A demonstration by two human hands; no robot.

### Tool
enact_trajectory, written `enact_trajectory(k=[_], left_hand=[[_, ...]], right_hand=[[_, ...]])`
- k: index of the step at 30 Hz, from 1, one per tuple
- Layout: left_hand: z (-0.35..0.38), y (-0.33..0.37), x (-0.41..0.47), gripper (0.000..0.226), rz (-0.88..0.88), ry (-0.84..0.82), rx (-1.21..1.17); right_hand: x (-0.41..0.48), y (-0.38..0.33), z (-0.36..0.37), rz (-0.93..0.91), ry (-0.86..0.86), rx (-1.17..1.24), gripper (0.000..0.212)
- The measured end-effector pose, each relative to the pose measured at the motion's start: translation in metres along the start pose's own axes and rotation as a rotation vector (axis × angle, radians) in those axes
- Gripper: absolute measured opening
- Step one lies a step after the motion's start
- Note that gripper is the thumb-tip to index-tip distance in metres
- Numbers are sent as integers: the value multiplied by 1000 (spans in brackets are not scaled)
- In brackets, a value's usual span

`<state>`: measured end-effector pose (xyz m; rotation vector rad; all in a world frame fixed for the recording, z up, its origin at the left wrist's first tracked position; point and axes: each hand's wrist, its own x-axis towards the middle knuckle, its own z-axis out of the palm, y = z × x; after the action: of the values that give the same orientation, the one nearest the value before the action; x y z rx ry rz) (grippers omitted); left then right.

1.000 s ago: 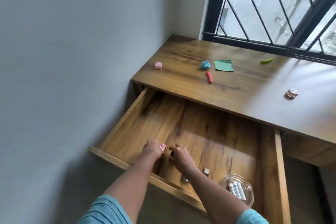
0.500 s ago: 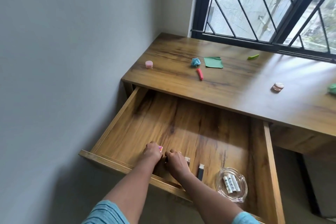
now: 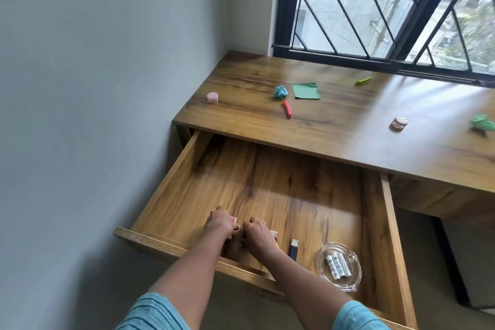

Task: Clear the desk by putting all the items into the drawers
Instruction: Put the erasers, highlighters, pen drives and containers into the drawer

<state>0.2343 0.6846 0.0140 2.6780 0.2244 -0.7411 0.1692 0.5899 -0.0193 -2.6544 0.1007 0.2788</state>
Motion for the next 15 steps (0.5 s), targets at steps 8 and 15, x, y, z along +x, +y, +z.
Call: enact_trajectory(k=[8, 15], left_hand=[[-33, 52, -1, 37, 190, 183, -32], [-38, 150, -4, 34, 399, 195, 56]], right_hand=[[3, 21, -57, 61, 181, -27, 28], [-2, 108, -162, 245, 309, -90, 21]])
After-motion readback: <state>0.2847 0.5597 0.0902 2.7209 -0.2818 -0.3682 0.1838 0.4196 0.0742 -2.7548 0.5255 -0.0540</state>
